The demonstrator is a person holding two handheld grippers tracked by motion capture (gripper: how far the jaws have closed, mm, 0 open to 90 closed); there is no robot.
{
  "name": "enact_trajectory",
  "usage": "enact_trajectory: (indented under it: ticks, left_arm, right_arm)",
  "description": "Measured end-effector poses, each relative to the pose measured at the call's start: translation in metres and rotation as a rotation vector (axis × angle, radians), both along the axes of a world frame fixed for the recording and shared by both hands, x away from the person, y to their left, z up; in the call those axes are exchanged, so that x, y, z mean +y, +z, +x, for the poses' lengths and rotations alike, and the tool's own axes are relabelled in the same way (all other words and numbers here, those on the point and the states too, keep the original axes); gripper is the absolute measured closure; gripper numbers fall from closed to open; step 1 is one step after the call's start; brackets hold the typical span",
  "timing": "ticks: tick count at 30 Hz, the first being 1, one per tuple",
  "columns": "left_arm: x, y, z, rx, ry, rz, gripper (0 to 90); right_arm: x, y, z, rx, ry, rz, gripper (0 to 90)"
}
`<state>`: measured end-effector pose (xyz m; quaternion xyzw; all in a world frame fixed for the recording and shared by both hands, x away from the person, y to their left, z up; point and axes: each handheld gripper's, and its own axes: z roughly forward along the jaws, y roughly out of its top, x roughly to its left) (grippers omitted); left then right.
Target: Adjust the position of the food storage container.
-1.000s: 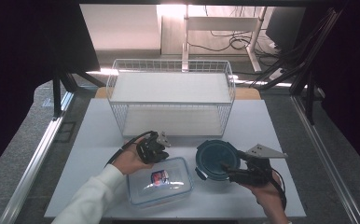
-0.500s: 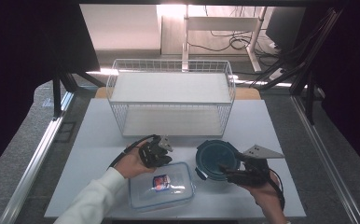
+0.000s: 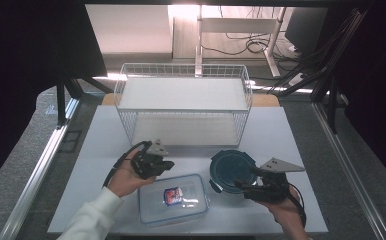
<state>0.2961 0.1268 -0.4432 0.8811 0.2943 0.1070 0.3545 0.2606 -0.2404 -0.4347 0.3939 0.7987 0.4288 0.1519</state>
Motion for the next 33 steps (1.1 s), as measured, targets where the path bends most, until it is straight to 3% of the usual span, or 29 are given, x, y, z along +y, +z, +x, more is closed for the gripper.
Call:
enact_trajectory:
  ticks: [3, 8, 10, 11, 14, 16, 19, 22, 27, 30, 33]
  left_arm:
    - [0.018, 0.001, -0.016, -0.008, 0.037, -0.035, 90.0]
    - [0.045, -0.005, -0.043, 0.025, 0.08, -0.151, 90.0]
    - [0.05, -0.005, -0.051, 0.048, 0.067, -0.179, 90.0]
    - [0.052, -0.002, -0.057, 0.039, 0.058, -0.177, 90.0]
    - [0.054, 0.004, -0.071, 0.049, 0.022, -0.225, 90.0]
    - [0.05, 0.005, -0.084, 0.05, -0.013, -0.219, 90.0]
    - [0.039, -0.002, -0.102, 0.085, -0.076, -0.206, 90.0]
    - [0.026, -0.014, -0.114, 0.1, -0.11, -0.122, 90.0]
    - [0.013, -0.023, -0.115, 0.103, -0.108, -0.083, 90.0]
    - [0.013, -0.024, -0.112, 0.099, -0.098, -0.076, 90.0]
    - [0.019, -0.022, -0.11, 0.077, -0.047, -0.098, 90.0]
  right_arm:
    - [0.0, -0.001, -0.003, 0.006, 0.012, -0.007, 28.2]
    - [-0.002, -0.004, -0.005, 0.015, 0.01, -0.01, 28.3]
    - [-0.002, -0.006, -0.005, 0.018, 0.005, -0.01, 28.3]
    - [-0.002, -0.006, -0.005, 0.021, 0.004, -0.01, 28.2]
    - [-0.001, -0.007, -0.005, 0.025, 0.003, -0.011, 28.1]
    - [-0.001, -0.008, -0.005, 0.023, 0.007, -0.013, 28.1]
    - [0.0, -0.009, -0.005, 0.029, 0.007, -0.01, 28.1]
    - [0.001, -0.01, -0.005, 0.033, 0.008, -0.01, 28.0]
    - [0.0, -0.009, -0.006, 0.029, 0.006, -0.01, 28.1]
    - [0.001, -0.009, -0.008, 0.04, 0.04, -0.023, 35.3]
    - [0.007, -0.011, -0.012, 0.059, 0.093, -0.054, 45.7]
